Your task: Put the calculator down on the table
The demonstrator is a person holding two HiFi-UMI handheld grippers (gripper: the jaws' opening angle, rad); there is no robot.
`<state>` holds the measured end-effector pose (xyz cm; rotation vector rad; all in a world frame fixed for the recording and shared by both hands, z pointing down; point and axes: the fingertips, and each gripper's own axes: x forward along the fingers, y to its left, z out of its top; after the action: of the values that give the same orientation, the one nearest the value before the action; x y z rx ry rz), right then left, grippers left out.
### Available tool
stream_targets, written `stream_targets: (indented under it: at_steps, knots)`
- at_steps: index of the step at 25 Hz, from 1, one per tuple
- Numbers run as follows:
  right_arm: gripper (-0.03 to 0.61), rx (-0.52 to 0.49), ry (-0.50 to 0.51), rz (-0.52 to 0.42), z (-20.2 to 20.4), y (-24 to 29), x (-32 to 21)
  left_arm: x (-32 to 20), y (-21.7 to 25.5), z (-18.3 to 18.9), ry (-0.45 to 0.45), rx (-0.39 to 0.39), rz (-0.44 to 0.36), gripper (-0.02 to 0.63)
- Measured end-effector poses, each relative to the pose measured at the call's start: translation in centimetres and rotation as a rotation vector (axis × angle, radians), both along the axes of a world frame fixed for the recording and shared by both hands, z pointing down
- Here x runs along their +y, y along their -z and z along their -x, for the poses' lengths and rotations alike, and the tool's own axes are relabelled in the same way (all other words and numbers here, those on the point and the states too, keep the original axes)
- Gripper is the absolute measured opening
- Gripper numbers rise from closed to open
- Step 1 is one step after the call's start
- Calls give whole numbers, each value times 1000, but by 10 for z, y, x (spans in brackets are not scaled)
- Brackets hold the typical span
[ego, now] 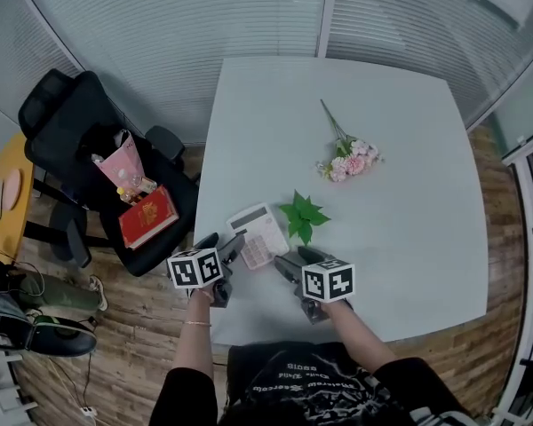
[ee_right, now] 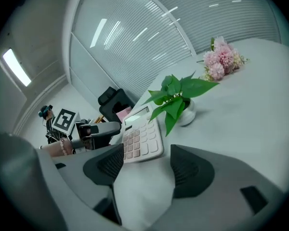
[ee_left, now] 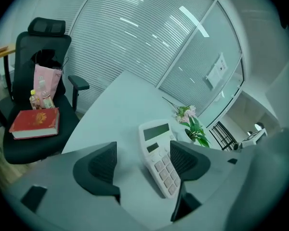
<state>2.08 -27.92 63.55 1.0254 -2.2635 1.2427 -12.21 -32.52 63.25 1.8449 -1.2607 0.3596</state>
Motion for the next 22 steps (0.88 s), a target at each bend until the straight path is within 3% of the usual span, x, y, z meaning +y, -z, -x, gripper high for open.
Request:
stream_targets:
  at_steps: [7, 12, 18, 22]
  knots:
    - [311, 139, 78, -212, -21, 30, 13, 43, 20, -11, 30, 2, -65, 348]
    - [311, 166, 115, -324, -33, 58, 29, 76, 46, -22, 51, 33, -154, 348]
    - [313, 200, 166, -448, -50, 83, 59, 111, 83, -35, 48, 9, -277, 348]
    - [313, 216, 148, -501, -68, 94, 76, 125, 106, -48, 42, 1, -363, 348]
